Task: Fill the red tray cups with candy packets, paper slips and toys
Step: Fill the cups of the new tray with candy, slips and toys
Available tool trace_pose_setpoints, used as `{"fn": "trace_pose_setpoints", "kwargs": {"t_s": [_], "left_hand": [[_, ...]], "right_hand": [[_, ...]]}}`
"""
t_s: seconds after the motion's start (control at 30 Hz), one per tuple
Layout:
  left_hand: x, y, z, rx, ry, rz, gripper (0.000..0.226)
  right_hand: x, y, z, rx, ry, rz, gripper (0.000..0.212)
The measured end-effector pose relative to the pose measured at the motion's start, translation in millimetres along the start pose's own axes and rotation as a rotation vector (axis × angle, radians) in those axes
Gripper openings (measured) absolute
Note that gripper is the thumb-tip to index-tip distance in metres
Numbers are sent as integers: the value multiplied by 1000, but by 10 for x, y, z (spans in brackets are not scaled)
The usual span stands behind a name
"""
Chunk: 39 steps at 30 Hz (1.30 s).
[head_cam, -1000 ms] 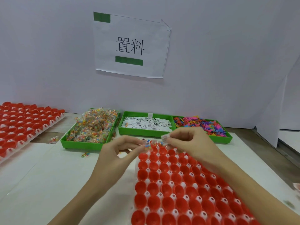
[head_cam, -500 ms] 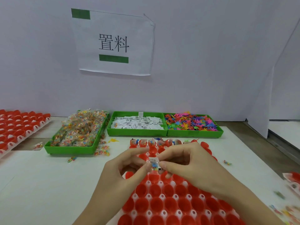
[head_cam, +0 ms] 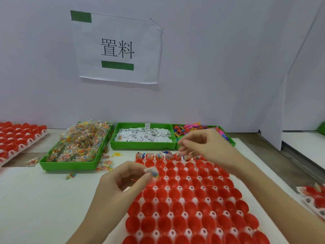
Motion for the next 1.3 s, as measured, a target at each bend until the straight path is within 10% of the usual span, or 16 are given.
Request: {"fn": "trace_pose_setpoints", "kwargs": {"t_s": [0.33,0.77,1.3], "left_hand": [[-117,66,-57,-21,39,82,9],[-189,141,-134,23,79,91,8],[-184,117,-170,26,103,75,7]], "right_hand": [[-493,1185,882,105,-721,172,26],[-399,1613,1105,-21,-1034,241,37],[-549,1224,1057,-23,-341,513,7]]}}
Point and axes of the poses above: each hand's wrist, its own y-axis towards the middle knuckle, its own x-axis out of the palm, z = x × y, the point moved 4 cm from there along y, towards the middle knuckle, and after that the axes turned 4 degrees about z, right-handed, at the moved point
